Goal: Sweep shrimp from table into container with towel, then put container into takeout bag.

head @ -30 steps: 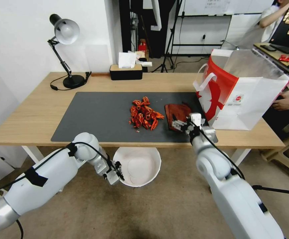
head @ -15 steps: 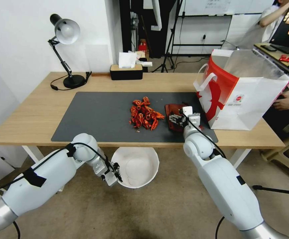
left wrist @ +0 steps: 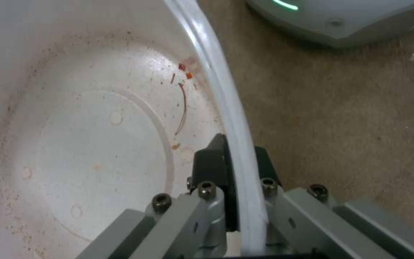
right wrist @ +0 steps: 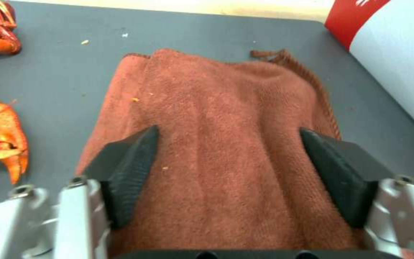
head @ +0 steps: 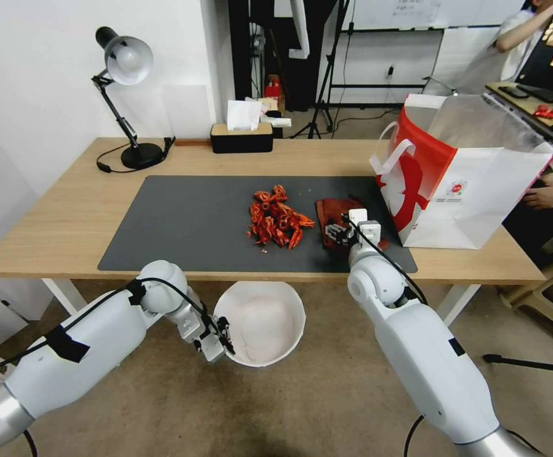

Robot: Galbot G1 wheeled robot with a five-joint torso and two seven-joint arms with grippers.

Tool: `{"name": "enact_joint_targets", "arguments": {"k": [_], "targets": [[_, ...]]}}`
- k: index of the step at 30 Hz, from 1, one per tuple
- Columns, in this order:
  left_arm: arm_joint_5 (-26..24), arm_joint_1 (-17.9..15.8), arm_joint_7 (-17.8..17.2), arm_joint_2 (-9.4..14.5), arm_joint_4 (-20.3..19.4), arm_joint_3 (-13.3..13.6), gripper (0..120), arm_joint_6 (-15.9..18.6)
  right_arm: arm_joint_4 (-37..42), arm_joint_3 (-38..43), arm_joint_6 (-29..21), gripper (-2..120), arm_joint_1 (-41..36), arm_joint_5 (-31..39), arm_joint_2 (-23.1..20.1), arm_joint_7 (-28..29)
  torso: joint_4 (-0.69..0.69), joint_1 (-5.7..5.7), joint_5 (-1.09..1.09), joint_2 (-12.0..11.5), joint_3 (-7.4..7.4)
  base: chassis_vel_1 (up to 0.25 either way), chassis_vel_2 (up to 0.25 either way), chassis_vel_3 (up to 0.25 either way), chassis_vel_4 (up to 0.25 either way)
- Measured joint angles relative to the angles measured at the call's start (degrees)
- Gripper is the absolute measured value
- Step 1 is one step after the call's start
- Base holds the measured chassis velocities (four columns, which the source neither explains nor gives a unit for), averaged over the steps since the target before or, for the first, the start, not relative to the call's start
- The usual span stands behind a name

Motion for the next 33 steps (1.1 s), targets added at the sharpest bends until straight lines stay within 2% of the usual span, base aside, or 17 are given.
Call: {"name": "enact_joint_targets", "arguments": {"k": [2, 3, 6, 9, 11, 14, 16, 18, 19, 21, 22, 23, 24, 25, 28, 29, 33], "targets": [[-0.33, -0.34, -0.42, 0.02, 0.37, -0.03, 0, -0.23, 0.24, -0.03, -0.09, 60, -0.27, 0.61, 0.14, 0.69, 0.0, 0.0, -0.01, 0.0, 0.0, 0.0, 0.0, 0.0, 0.0], [-0.33, -0.34, -0.42, 0.02, 0.37, -0.03, 0, -0.23, 0.24, -0.03, -0.09, 60, -0.27, 0.61, 0.14, 0.69, 0.0, 0.0, -0.01, 0.0, 0.0, 0.0, 0.0, 0.0, 0.0], [-0.45, -0.37, -0.84, -0.07, 0.54, -0.03, 0, -0.36, 0.3, -0.03, -0.08, 45, -0.47, 1.01, 0.16, 1.12, 0.0, 0.0, -0.01, 0.0, -0.01, 0.0, 0.0, 0.0, 0.0], [-0.55, -0.29, -0.92, -0.09, 0.67, -0.05, 0, -0.43, 0.39, -0.03, -0.08, 38, -0.49, 1.21, 0.15, 1.26, 0.0, 0.0, -0.01, 0.0, -0.01, 0.0, 0.0, 0.0, 0.0], [-0.67, 0.12, -1.06, -0.05, 0.82, -0.42, 0, -0.76, 1.37, -0.04, 0.46, 17, -0.51, 1.85, -0.47, 1.03, 0.0, 0.0, 0.01, 0.0, 0.0, 0.0, 0.0, 0.0, 0.0], [-0.67, 0.17, -1.06, 0.08, 0.81, -0.5, 0, -0.8, 2.02, -0.05, 2.45, 8, -0.49, 1.95, -1.39, -0.72, 0.0, 0.0, 0.0, 0.0, 0.0, 0.0, 0.0, 0.0, 0.0], [-0.65, 0.17, -1.06, 0.12, 0.81, -0.54, 0, -0.84, 2.06, -0.04, 3.05, 7, -0.42, 1.95, -1.77, -1.73, 0.0, 0.0, 0.0, 0.0, 0.0, 0.0, 0.0, 0.0, 0.0], [-0.53, 0.17, -1.06, 0.34, 0.87, -0.55, 0, -1.02, 2.05, 0.09, 7.33, 7, 0.15, 1.47, -3.13, -6.8, 0.0, 0.0, 0.01, 0.0, 0.0, 0.0, 0.0, 0.0, 0.0], [-0.53, 0.17, -1.06, 0.34, 0.87, -0.55, 0, -1.02, 2.05, 0.09, 7.33, 7, 0.15, 1.47, -3.13, -6.8, 0.0, 0.0, 0.01, 0.0, 0.0, 0.0, 0.0, 0.0, 0.0], [-0.42, 0.39, -1.06, 0.49, 1.0, -0.41, 0, -1.1, 1.06, -0.17, 11.36, 7, 1.51, -0.3, -4.84, -13.37, -0.01, 0.0, 0.02, 0.0, 0.0, 0.0, 0.0, 0.0, 0.0], [-0.42, 0.39, -1.06, 0.49, 1.0, -0.41, 0, -1.1, 1.06, -0.17, 11.36, 7, 1.51, -0.3, -4.84, -13.37, -0.01, 0.0, 0.02, 0.0, 0.0, 0.0, 0.0, 0.0, 0.0], [-0.41, 0.53, -1.06, 0.44, 1.08, -0.44, 0, -1.1, 0.47, -0.53, 12.22, 7, 2.33, -0.98, -5.43, -15.67, 0.0, 0.01, 0.0, 0.0, 0.0, 0.0, 0.0, 0.0, 0.0], [-0.4, 0.78, -1.07, 0.01, 1.51, -0.84, 0, -1.11, -1.19, -1.75, 15.74, 7, 4.25, -2.48, -6.58, -19.89, 0.0, 0.0, 0.01, 0.0, 0.0, 0.0, 0.0, 0.0, 0.0], [-0.4, 0.78, -1.07, 0.01, 1.51, -0.84, 0, -1.11, -1.19, -1.75, 15.74, 7, 4.25, -2.48, -6.58, -19.89, 0.0, 0.0, 0.01, 0.0, 0.0, 0.0, 0.0, 0.0, 0.0], [-0.38, 0.58, -1.11, -0.64, 2.22, -1.48, 0, -1.33, -6.05, -4.85, 20.7, 7, 10.06, -6.26, -8.89, -28.58, 0.0, 0.01, 0.0, 0.0, 0.0, 0.0, 0.0, 0.0, 0.0], [-0.38, 0.58, -1.11, -0.64, 2.22, -1.48, 0, -1.33, -6.05, -4.85, 20.7, 7, 10.06, -6.26, -8.89, -28.58, 0.0, 0.01, 0.0, 0.0, 0.0, 0.0, 0.0, 0.0, 0.0], [-0.37, 0.18, -1.14, -0.48, 2.05, -1.51, 0, -1.33, -13.6, -10.41, 25.62, 7, 18.14, -8.45, -10.8, -35.93, 0.0, 0.02, 0.01, 0.0, 0.01, 0.0, 0.0, 0.0, 0.0]]}}
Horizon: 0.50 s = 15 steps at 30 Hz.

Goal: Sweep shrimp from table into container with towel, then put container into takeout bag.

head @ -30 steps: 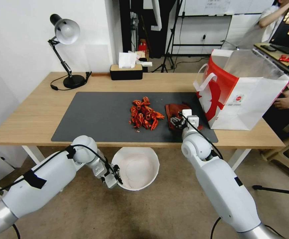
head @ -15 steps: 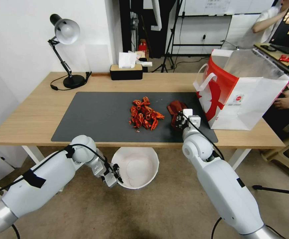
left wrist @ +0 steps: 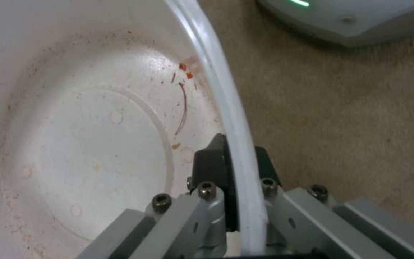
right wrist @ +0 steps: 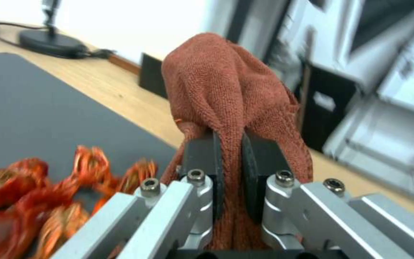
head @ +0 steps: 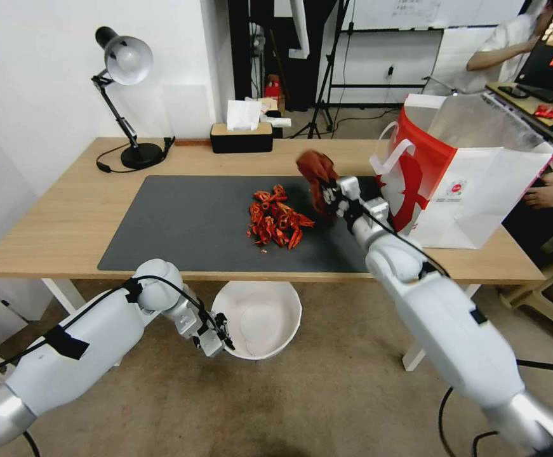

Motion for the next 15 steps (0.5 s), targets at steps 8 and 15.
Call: {"name": "enact_joint_targets", "arguments": {"k": [8, 15], "targets": [[0.04, 0.56, -0.08, 0.44, -0.02, -0.36, 0, -0.32, -12.16, -7.3, 8.31, 7, 12.54, -10.27, 1.53, -6.15, 0.02, 0.0, -0.01, 0.0, 0.0, 0.0, 0.0, 0.0, 0.0], [0.66, 0.39, -0.14, -0.67, 0.63, -1.25, 0, -0.86, -18.48, -8.19, 8.62, 7, 15.96, -16.36, 4.21, -8.67, -0.02, 0.0, -0.01, 0.0, 0.0, 0.0, 0.0, 0.0, 0.0]]}}
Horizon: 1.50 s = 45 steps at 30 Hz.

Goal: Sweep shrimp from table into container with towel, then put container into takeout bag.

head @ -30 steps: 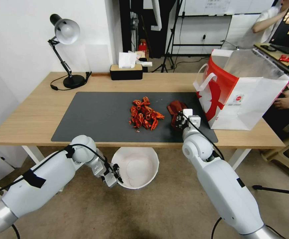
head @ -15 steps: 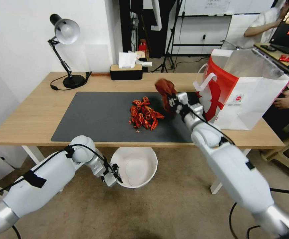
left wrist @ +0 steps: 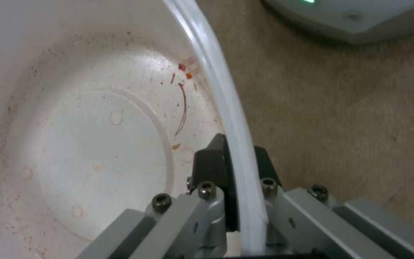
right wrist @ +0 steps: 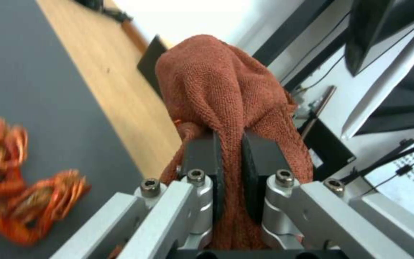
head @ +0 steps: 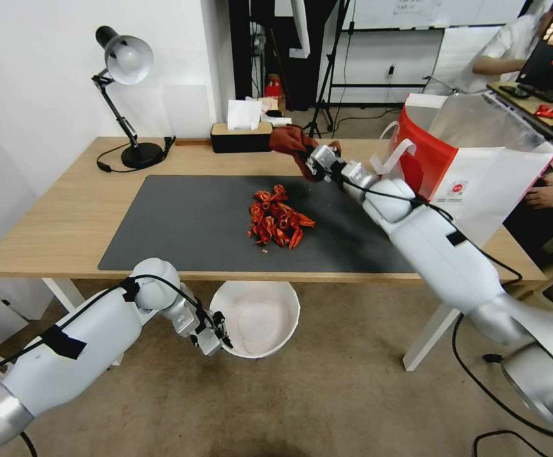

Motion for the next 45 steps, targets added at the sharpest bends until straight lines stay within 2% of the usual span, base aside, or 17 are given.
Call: {"name": "enact_joint_targets", "arguments": {"k": [8, 21, 38, 44, 45], "targets": [[0.77, -0.24, -0.35, -0.86, 0.54, 0.55, 0, -0.9, -3.71, 1.17, -1.52, 7, -2.81, -0.21, 2.54, -0.29, 0.02, -0.01, -0.02, 0.0, 0.0, 0.0, 0.0, 0.0, 0.0], [1.91, -2.75, 0.84, -0.64, 1.49, 0.76, 0, -1.68, -7.33, -0.08, -1.59, 7, -3.14, 1.82, 3.42, -2.82, 0.03, -0.01, 0.0, 0.0, 0.0, 0.0, 0.0, 0.0, 0.0], [2.19, -3.5, 0.73, 0.9, 1.33, 0.55, 0, -3.11, -3.28, -2.43, -0.89, 7, -5.07, 3.86, -0.18, -7.24, 0.02, -0.01, 0.01, 0.01, -0.01, 0.0, 0.0, 0.0, 0.0], [1.52, -4.54, 2.14, 0.48, 1.46, 2.42, 0, -2.81, -1.36, -2.43, -0.71, 7, -5.95, 4.45, -1.63, -7.71, 0.03, -0.02, 0.0, 0.01, -0.01, 0.0, 0.0, 0.0, 0.0], [0.77, -5.25, 2.58, -0.02, 1.88, 3.45, 0, -2.37, -0.92, -2.23, -0.67, 7, -6.3, 4.68, -1.97, -7.73, 0.03, -0.01, 0.0, 0.01, 0.0, 0.0, 0.0, 0.0, 0.0]]}}
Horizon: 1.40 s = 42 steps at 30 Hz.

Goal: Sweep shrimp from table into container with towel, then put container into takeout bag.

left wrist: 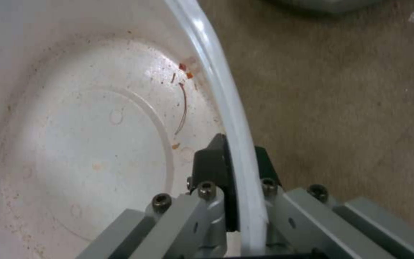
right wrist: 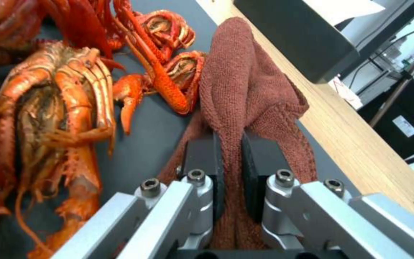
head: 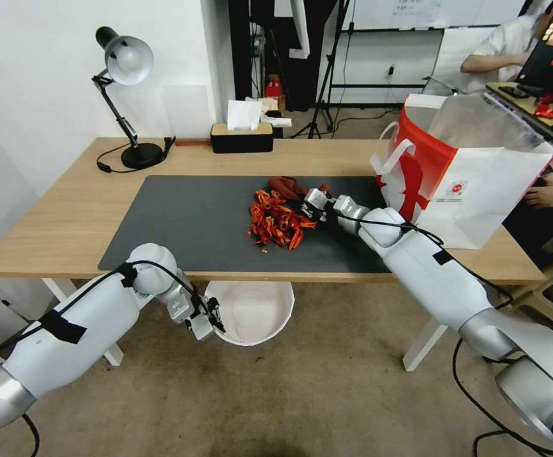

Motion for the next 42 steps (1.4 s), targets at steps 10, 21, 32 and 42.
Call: {"name": "enact_joint_targets", "arguments": {"k": [10, 21, 32, 42], "targets": [[-4.78, -4.38, 1.34, -3.23, 1.82, 4.73, 0, 2.49, 5.08, 1.64, 0.43, 7, -3.83, 0.32, -2.4, -0.23, -0.01, 0.0, 0.01, 0.0, 0.0, 0.0, 0.0, 0.0, 0.0], [-9.06, -5.93, 2.85, -3.04, 1.52, 6.37, 0, 3.66, 9.98, 2.81, 0.48, 7, -7.28, 0.38, -4.71, -0.18, -0.01, 0.0, 0.0, 0.0, 0.0, 0.0, 0.0, 0.0, 0.0], [-13.78, -5.61, 2.85, -1.09, 0.11, 8.24, 0, 5.91, 15.46, 4.23, -0.39, 7, -11.84, 1.88, -7.43, 0.11, 0.01, 0.0, 0.01, 0.0, -0.01, 0.0, 0.0, 0.0, 0.0], [-13.99, -5.72, 2.59, -1.6, 0.52, 8.14, 0, 5.92, 19.29, 5.6, 0.23, 7, -15.36, 2.94, -10.29, 0.21, -0.02, -0.01, 0.0, 0.0, 0.0, 0.0, 0.0, 0.0, 0.0]]}}
